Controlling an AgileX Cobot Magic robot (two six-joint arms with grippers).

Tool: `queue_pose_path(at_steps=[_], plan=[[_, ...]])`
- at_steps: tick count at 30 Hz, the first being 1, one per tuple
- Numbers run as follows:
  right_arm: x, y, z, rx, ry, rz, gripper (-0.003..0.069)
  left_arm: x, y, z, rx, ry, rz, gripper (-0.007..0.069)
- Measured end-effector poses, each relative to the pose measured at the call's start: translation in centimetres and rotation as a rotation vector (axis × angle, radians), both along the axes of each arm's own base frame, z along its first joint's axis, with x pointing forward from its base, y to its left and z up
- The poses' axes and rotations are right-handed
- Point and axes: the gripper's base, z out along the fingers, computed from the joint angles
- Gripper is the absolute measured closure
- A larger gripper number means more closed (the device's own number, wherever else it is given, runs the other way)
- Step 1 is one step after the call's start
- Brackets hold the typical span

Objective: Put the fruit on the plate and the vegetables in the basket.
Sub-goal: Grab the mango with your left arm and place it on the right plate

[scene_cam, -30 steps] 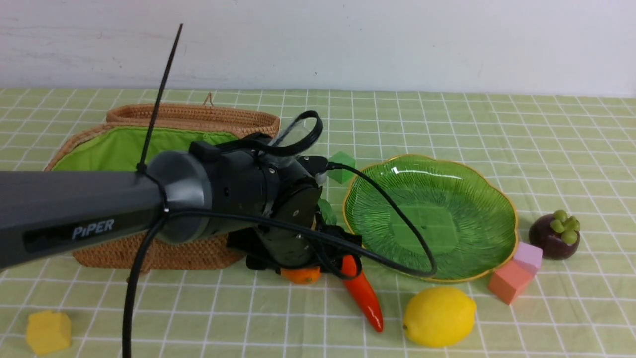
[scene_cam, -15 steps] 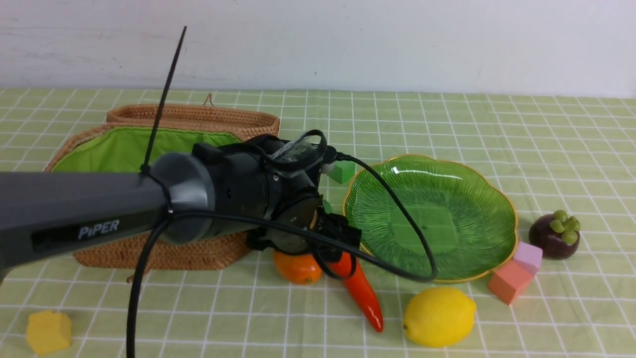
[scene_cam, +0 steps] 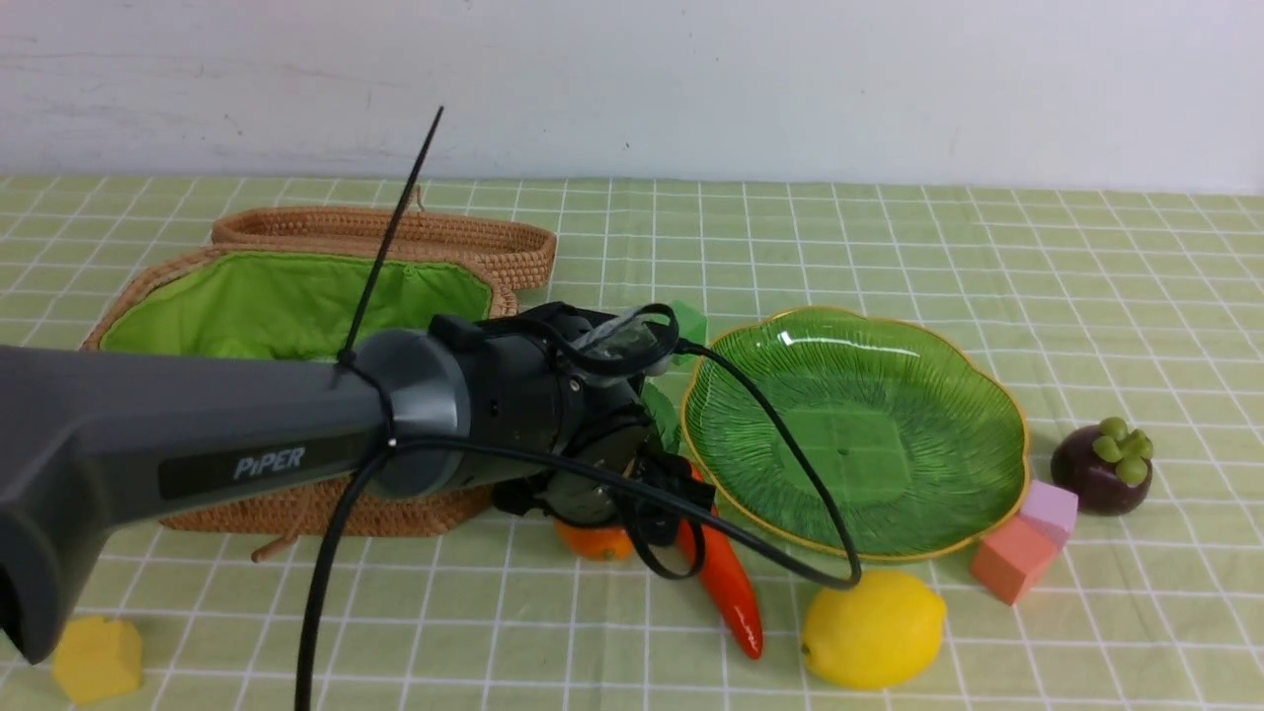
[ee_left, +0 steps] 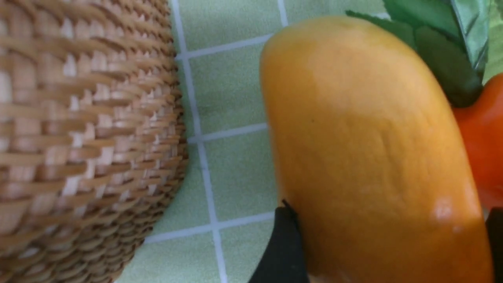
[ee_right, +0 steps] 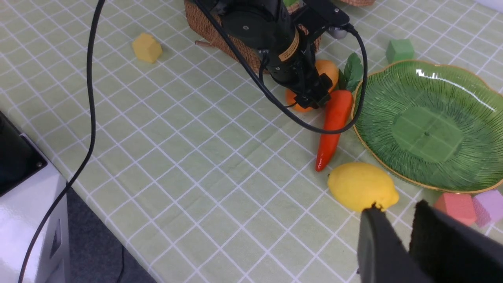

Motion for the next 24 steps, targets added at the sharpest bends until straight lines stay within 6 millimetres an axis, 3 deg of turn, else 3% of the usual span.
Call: queue_pose_path(at_steps=[18,21,24], plan=[[0.0,0.0,0.0,0.001,0.0,0.0,0.0514,-0.2,0.2,0.2,0.016,0.021,0.021,0.0078],[0.0,0.0,0.0,-0.001,-0.001,0.001,0.0514,-0.5,0.5,1.0,0.016,0.028,0.04,0.0142],[0.0,0.0,0.0,-0.001,-0.002,0.002,0.0514,-0.8,0.8,2.1,0.008,0.022,0.049,0.0337]])
